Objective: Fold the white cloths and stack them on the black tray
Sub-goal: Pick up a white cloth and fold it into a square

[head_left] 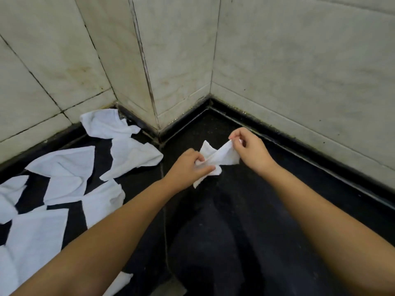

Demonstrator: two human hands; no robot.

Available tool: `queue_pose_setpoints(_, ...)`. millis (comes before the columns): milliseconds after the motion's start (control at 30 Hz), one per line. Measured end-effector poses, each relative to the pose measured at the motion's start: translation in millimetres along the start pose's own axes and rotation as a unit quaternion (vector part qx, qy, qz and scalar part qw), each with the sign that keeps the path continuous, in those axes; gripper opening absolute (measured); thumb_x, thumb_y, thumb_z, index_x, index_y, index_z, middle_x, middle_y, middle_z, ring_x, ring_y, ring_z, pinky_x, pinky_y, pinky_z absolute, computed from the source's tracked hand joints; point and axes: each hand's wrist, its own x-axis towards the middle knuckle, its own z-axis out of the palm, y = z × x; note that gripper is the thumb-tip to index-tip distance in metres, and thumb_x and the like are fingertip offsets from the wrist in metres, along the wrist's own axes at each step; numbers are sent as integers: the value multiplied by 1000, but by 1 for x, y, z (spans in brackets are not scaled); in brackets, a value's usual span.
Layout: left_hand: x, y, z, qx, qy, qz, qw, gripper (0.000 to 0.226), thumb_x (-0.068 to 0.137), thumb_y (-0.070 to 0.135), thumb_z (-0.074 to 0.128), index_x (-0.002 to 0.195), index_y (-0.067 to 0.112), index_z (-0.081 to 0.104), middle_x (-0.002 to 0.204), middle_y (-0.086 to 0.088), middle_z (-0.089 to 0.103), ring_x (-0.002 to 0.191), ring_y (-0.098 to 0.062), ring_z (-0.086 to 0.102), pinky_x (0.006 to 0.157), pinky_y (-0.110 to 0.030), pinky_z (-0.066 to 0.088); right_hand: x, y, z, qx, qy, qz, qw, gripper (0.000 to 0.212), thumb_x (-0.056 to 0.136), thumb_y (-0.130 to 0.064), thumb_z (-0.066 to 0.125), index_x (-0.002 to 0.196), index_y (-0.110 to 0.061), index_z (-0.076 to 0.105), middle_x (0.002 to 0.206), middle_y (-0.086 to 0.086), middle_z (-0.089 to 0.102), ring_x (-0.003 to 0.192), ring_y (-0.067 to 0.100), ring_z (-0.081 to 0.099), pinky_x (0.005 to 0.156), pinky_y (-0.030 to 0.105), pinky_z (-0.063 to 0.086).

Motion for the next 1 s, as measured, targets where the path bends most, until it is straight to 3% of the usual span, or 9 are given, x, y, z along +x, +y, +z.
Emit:
queue_pose_setpoints(133, -18, 28, 7, 76, 40, 1, 996, 10, 90, 15, 54, 92, 8, 61, 90, -1, 47, 85, -18, 50, 74, -26, 37, -25, -9, -33, 14, -9, -28, 999, 17, 95, -16, 48, 96, -26, 61, 86, -19, 56, 75, 1, 49, 66, 14, 37)
queue_pose_setpoints(300, -34, 49, -13, 88, 65, -47, 993, 28, 90, 20, 47, 84, 5, 69, 83, -13, 53, 81, -27, 52, 68, -28, 31, -48, 0, -72, 75, 72, 7, 994, 20, 95, -15, 49, 89, -29, 61, 84, -12, 59, 78, 10, 51, 71, 26, 40)
queue_pose_setpoints(400, -49, 72, -28, 46, 99, -8, 994, 19, 93, 14, 50, 77, 17, 61, 80, -15, 54, 77, -21, 50, 67, -29, 31, -66, 4, -94, 127, 102, 21, 986, 19, 95, -9, 47, 98, -23, 60, 95, -2, 60, 89, 14, 53, 74, 26, 44)
queue_pose_setpoints(500, -73, 86, -26, -29, 143, 14, 989, 15, 92, 17, 58, 94, 14, 72, 90, -1, 65, 84, -12, 57, 74, -23, 42, -92, 7, -110, 159, 112, 12, 981, 23, 93, -8, 50, 96, -28, 61, 95, -3, 62, 91, 15, 57, 85, 33, 48)
queue_pose_setpoints(700, -145, 67, 16, -102, 74, -30, 992, 8, 88, 13, 63, 86, 16, 70, 76, 5, 66, 66, 6, 56, 62, -9, 40, -177, 43, -102, 199, 62, 49, 977, 27, 89, 0, 58, 92, -26, 63, 81, 3, 61, 70, 0, 58, 74, 19, 47)
queue_pose_setpoints(867, -212, 25, 72, -84, -54, -118, 988, 21, 89, 22, 62, 81, 4, 69, 70, -6, 62, 65, -6, 54, 65, -23, 41, -266, 97, -74, 169, -14, 149, 974, 18, 88, -3, 61, 91, -19, 67, 81, 3, 65, 68, 0, 59, 65, 8, 47)
queue_pose_setpoints(933, -233, 10, 90, -67, -88, -141, 984, 34, 92, 26, 59, 70, 0, 60, 58, 2, 47, 55, -3, 42, 58, -26, 33, -288, 117, -65, 148, -44, 187, 970, 18, 88, -3, 61, 89, -20, 68, 80, 3, 66, 71, 8, 58, 65, 11, 47)
queue_pose_setpoints(1000, -243, 2, 105, -43, -82, -145, 985, 38, 93, 26, 57, 60, 8, 50, 52, 8, 39, 50, -2, 36, 55, -25, 27, -292, 129, -60, 122, -74, 204, 969, 18, 87, -6, 62, 86, -22, 69, 81, 6, 66, 74, 13, 57, 71, 21, 47)
